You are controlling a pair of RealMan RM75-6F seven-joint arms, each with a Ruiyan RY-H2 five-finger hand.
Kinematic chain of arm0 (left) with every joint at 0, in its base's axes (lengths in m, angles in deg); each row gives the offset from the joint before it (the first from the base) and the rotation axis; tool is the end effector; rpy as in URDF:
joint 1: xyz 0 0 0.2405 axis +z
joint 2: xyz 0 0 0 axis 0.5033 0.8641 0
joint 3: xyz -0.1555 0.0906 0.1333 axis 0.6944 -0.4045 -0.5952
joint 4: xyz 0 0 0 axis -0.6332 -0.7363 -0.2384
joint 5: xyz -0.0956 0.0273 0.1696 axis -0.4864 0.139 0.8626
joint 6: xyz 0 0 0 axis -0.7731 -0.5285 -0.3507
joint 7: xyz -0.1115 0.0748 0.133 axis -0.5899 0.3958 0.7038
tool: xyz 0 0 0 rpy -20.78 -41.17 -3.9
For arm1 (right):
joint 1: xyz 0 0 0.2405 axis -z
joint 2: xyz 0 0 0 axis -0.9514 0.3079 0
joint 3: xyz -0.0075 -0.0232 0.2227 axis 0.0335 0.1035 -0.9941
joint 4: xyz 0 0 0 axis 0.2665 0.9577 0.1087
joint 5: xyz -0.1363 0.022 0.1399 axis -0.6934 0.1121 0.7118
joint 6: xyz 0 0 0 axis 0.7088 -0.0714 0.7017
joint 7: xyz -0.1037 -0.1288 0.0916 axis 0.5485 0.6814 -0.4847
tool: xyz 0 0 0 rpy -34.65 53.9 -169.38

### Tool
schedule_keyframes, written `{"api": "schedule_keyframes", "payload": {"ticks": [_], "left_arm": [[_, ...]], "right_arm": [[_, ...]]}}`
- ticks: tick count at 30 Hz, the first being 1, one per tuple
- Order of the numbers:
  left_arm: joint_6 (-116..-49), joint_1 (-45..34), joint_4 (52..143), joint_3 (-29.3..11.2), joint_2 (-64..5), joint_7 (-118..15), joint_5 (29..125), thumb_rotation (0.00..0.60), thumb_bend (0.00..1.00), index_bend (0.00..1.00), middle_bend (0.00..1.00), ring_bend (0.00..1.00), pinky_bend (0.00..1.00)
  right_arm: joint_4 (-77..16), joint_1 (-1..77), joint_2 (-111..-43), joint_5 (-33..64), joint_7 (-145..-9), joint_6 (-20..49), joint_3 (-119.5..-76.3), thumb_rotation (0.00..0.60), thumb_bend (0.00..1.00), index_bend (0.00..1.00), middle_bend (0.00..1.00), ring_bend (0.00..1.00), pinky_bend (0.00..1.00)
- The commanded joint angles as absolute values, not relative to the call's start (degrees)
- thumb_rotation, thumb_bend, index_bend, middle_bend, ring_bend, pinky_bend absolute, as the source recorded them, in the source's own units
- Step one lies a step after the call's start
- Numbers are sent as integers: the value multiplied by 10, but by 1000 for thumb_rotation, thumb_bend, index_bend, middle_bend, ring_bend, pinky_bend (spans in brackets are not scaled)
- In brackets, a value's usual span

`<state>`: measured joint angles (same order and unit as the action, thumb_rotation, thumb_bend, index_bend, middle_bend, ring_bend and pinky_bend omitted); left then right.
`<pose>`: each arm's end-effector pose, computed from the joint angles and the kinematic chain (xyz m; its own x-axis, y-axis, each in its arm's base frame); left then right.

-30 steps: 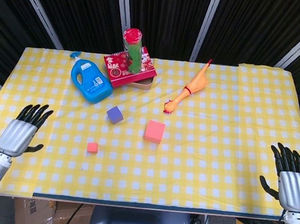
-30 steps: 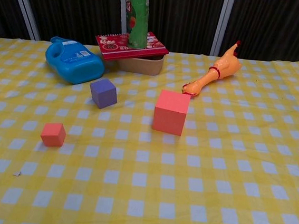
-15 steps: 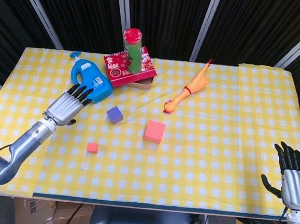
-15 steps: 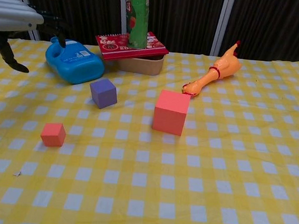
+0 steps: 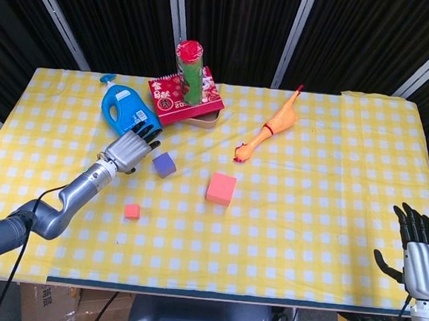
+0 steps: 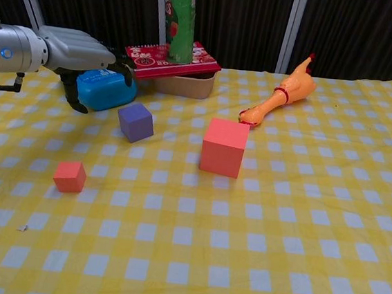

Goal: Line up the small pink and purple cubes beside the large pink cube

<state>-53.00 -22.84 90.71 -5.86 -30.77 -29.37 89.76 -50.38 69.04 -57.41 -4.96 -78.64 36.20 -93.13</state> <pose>-0.1235 0.4344 -0.0011 0.8371 0.1141 0.5351 0.5029 -0.5458 -0.6703 -0.2792 -0.2219 0.1694 0.3192 0.0437 0.9467 -0.9470 0.0523 0.3169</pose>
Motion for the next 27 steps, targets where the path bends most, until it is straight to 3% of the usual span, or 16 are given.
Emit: {"api": "schedule_keyframes", "payload": {"ticks": [1,17,27], "left_arm": [[-523,-243,887,-62,-327,-301,891,600,236,172,0,0,69],[-505,-277,825,-76,-378,-314,870,600,273,238,0,0,69],[-515,-283,794,-75,-407,-318,851,600,331,396,0,0,69]], "right_arm": [[-504,690,-574,-50,-787,362,-931,600,367,0,0,0,36],[-506,691,-570,-47,-795,360,-931,600,367,0,0,0,36],[-507,692,-571,-48,-797,362,-930,600,367,0,0,0,36]]}}
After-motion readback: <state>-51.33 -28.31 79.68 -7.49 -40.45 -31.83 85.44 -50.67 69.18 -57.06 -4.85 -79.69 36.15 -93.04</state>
